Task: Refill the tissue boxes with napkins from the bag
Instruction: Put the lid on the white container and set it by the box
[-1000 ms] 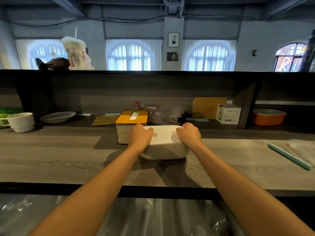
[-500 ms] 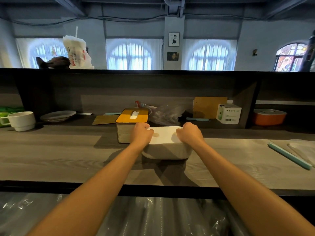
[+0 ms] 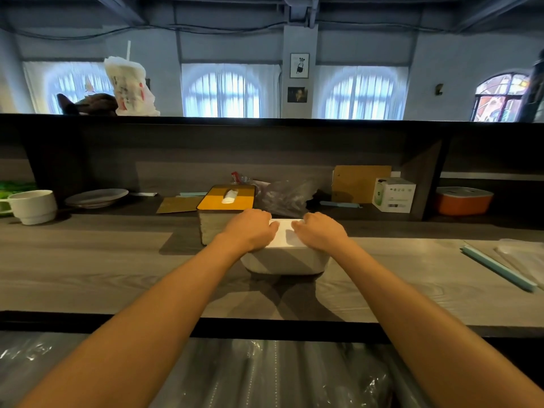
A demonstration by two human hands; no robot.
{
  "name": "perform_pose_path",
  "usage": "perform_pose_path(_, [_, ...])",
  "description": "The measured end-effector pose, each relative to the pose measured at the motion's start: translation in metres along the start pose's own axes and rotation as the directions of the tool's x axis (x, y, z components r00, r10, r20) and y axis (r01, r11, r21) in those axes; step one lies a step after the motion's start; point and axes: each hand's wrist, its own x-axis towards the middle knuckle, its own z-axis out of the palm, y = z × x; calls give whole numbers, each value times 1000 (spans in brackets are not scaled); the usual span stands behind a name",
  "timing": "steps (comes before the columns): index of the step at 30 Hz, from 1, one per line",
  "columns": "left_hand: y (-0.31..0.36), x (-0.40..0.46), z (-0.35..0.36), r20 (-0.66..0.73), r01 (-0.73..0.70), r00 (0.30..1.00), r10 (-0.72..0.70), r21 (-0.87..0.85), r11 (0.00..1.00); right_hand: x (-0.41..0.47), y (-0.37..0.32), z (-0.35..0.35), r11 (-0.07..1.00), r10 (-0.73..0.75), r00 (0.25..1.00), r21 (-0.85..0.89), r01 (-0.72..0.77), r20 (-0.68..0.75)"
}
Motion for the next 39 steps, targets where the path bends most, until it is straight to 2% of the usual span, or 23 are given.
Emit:
perform_pose_path(3, [-2,2,0,76,-49,996,52,-45,998,-3,2,-7,999,-38,996,19,37,78])
perform_pose_path(6, [-5,4,-2,84,-87,992,92,-54,995,-6,9,-10,993,-93,988,83,83,123])
perform_pose_path(9, [-8,8,-1,81,-115,990,118,-47,992,-8,12,-8,986,-62,996,156,51,67])
perform_pose_path(14, [-8,11,-3,169,-116,977,127,-71,991,-16,8,-11,984,-172,982,55,168,73])
perform_pose_path(18, [-4,12,-4,195,-141,972,132,37,989,-18,10,-16,966,-248,955,-37,257,162])
perform_pose_path(25, [-4,7,-3,258,-160,953,159,-19,987,-11,10,-9,969,-206,958,-91,228,202])
perform_pose_path(27, [-4,6,-2,178,-148,971,158,-72,986,-9,10,-6,976,-188,967,-77,203,170])
perform_pose_path(28, [-6,5,0,94,-122,986,136,-142,982,-10,10,-6,984,-168,978,-39,174,126])
perform_pose_path(30, [-10,0,6,-131,-62,991,19,-337,940,-16,10,-2,990,-113,994,81,113,-12])
perform_pose_path(31, [-12,-4,9,-236,-40,969,-71,-436,899,-19,11,-1,982,-80,993,166,93,-84])
perform_pose_path(33, [-14,-15,15,-314,1,919,-238,-603,798,-22,14,1,908,11,984,414,65,-178])
perform_pose_path(35, [-13,-25,20,-270,26,908,-319,-725,688,-20,18,4,739,126,975,673,31,-184])
perform_pose_path(37, [-12,-32,25,-226,24,912,-341,-801,598,-19,20,6,487,262,962,870,-69,-71])
perform_pose_path(39, [-11,-36,29,-210,32,899,-384,-843,537,-19,25,9,233,347,932,954,-190,102])
